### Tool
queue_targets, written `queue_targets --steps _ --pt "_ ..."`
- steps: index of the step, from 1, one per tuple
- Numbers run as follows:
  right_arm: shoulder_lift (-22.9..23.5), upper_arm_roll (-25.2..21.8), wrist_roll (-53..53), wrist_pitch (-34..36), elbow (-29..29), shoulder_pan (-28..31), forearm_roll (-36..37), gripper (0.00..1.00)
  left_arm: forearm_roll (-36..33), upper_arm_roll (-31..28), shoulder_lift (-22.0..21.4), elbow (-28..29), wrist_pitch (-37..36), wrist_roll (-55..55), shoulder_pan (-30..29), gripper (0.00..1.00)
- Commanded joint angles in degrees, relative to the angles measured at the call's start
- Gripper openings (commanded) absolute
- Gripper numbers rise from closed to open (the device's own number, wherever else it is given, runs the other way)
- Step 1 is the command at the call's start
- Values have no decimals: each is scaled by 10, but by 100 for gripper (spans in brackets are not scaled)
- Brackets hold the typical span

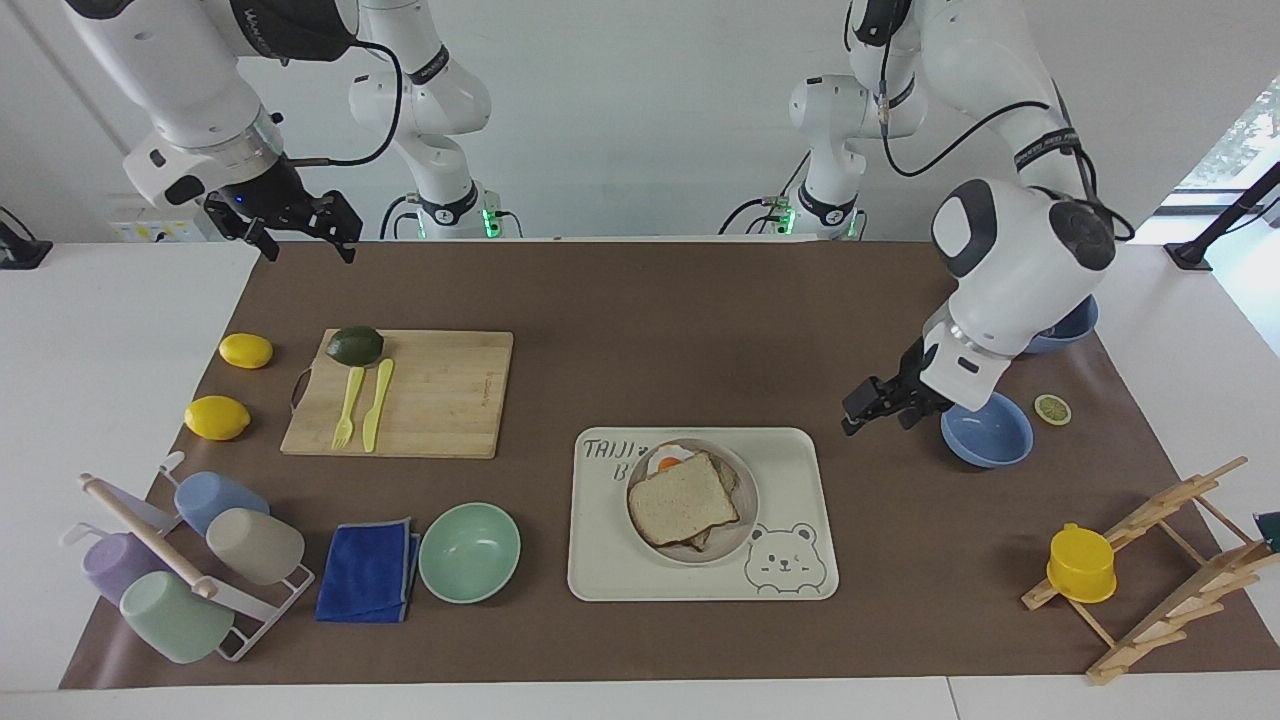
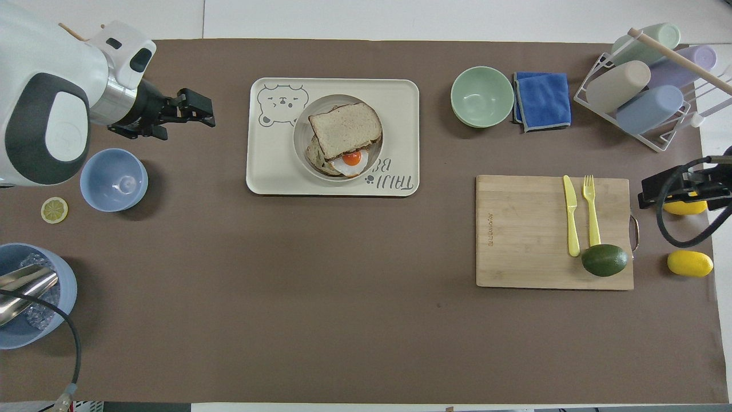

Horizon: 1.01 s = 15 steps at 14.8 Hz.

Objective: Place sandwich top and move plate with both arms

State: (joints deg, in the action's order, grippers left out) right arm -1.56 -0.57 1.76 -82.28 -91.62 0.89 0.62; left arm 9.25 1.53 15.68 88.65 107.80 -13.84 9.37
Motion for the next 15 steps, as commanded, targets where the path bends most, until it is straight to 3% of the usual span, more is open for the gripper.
queue_targets --steps 1,11,15 --pt "-3 0 -11 -1 -4 4 -13 100 -38 -2 -56 15 -54 4 -2 100" --pt "-3 0 -11 -1 -4 4 -13 100 -64 -2 -177 34 -205 38 -30 100" --pt "-3 0 -11 -1 -4 4 -13 100 -68 2 -215 83 -254 39 -29 100"
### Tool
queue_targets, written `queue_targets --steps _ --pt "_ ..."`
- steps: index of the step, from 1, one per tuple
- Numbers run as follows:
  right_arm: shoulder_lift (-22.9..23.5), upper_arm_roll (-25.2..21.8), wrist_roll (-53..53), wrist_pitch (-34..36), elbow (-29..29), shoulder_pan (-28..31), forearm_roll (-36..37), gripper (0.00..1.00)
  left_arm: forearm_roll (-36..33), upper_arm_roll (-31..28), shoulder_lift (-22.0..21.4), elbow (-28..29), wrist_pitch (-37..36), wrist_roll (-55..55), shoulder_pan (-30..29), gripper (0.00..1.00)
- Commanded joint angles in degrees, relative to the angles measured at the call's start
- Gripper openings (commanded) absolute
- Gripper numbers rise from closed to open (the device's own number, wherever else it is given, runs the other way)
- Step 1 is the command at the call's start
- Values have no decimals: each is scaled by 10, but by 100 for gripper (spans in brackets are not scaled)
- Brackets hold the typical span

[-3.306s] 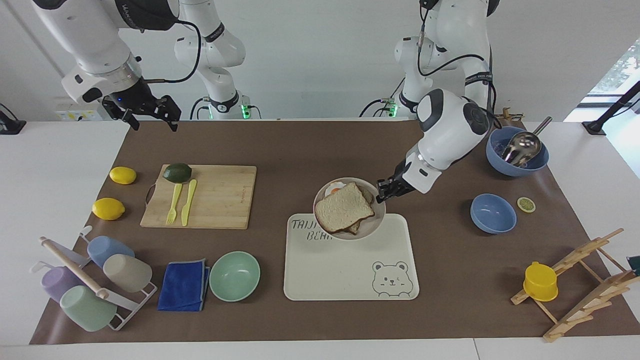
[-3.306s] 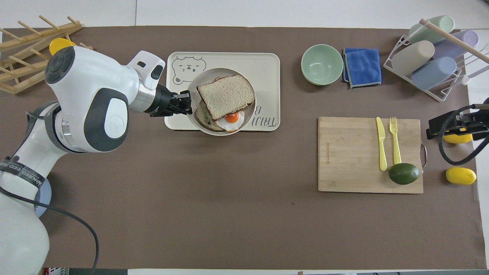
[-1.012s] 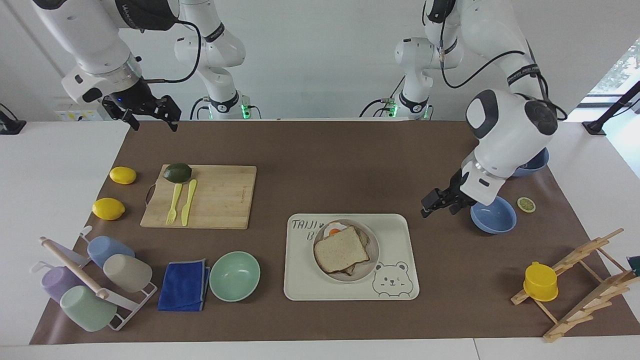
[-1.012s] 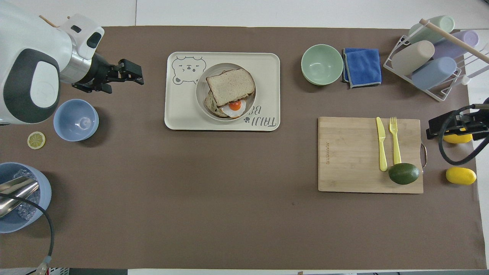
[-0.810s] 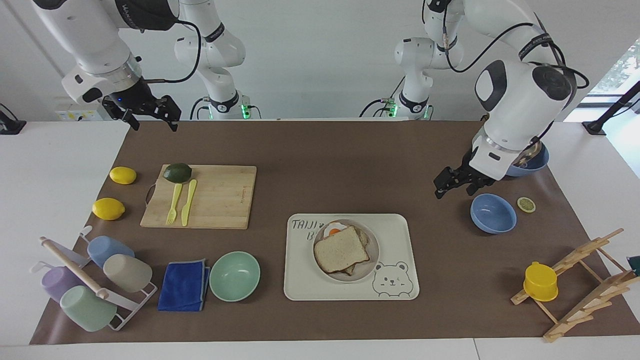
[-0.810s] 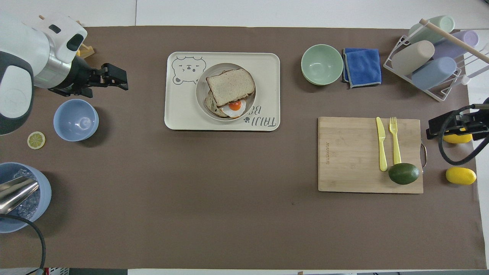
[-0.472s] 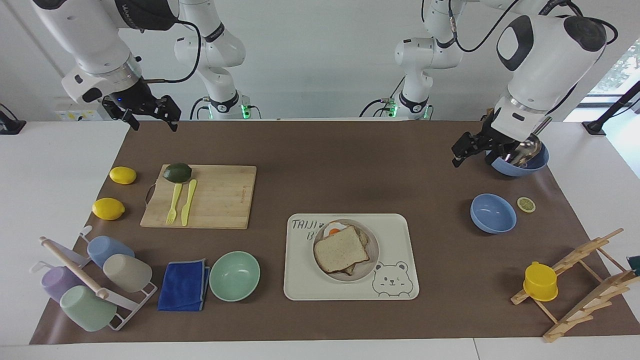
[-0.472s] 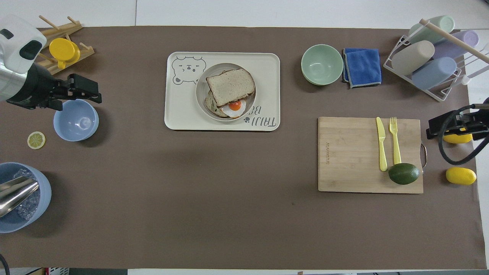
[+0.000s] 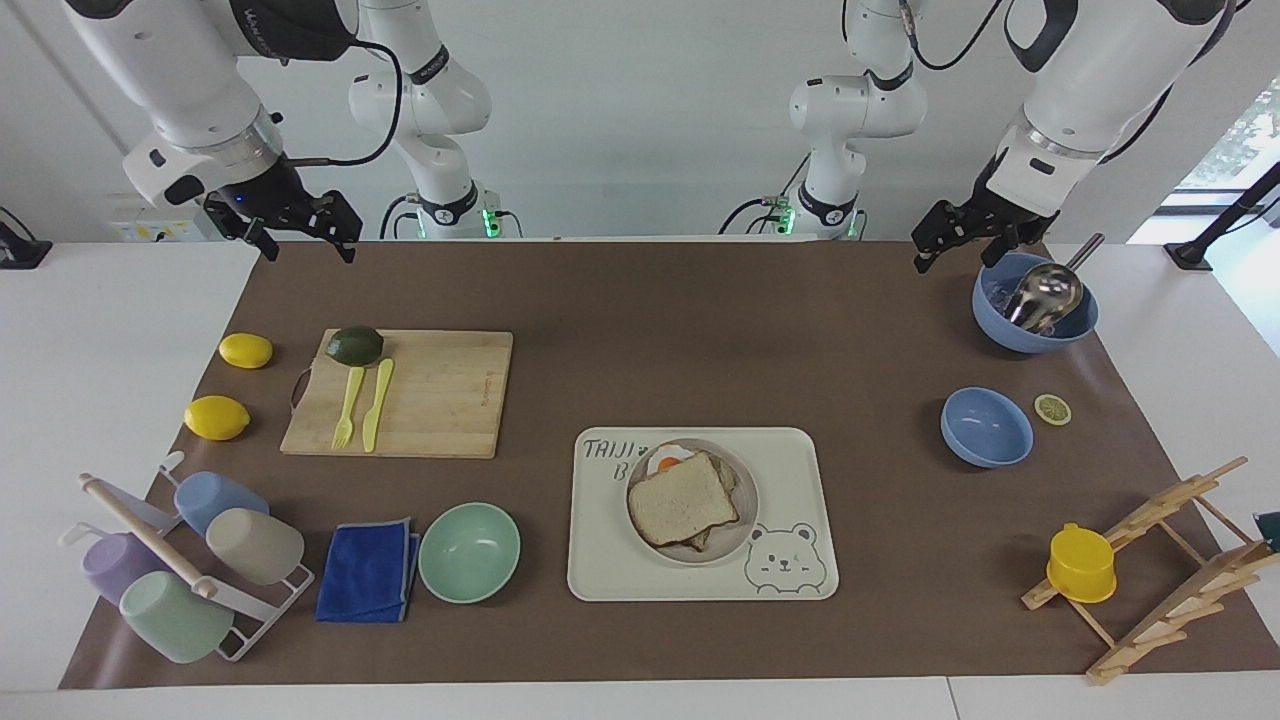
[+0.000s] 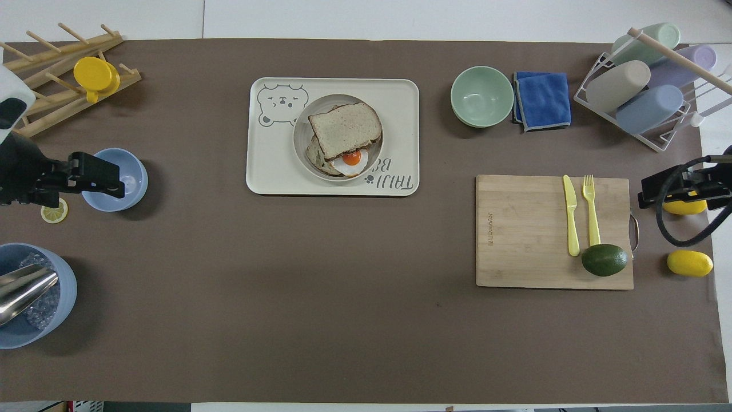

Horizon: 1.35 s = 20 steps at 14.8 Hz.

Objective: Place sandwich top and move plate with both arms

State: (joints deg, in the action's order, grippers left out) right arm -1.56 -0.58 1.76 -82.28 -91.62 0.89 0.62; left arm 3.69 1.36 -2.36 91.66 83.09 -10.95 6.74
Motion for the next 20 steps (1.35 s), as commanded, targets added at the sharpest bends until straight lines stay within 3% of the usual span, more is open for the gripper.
queue_targets --steps 1,4,7,20 --pt "-3 0 -11 -1 -4 4 -13 100 -12 8 -42 66 3 12 -6 100" --pt "-3 0 -11 -1 -4 4 -13 100 -14 6 -32 48 40 19 -14 100" --pt "-3 0 -11 -1 -4 4 -13 100 -30 9 3 -28 11 20 -20 100" --pt "-3 0 -11 -1 -4 4 -13 100 -12 11 1 -7 7 20 -21 100"
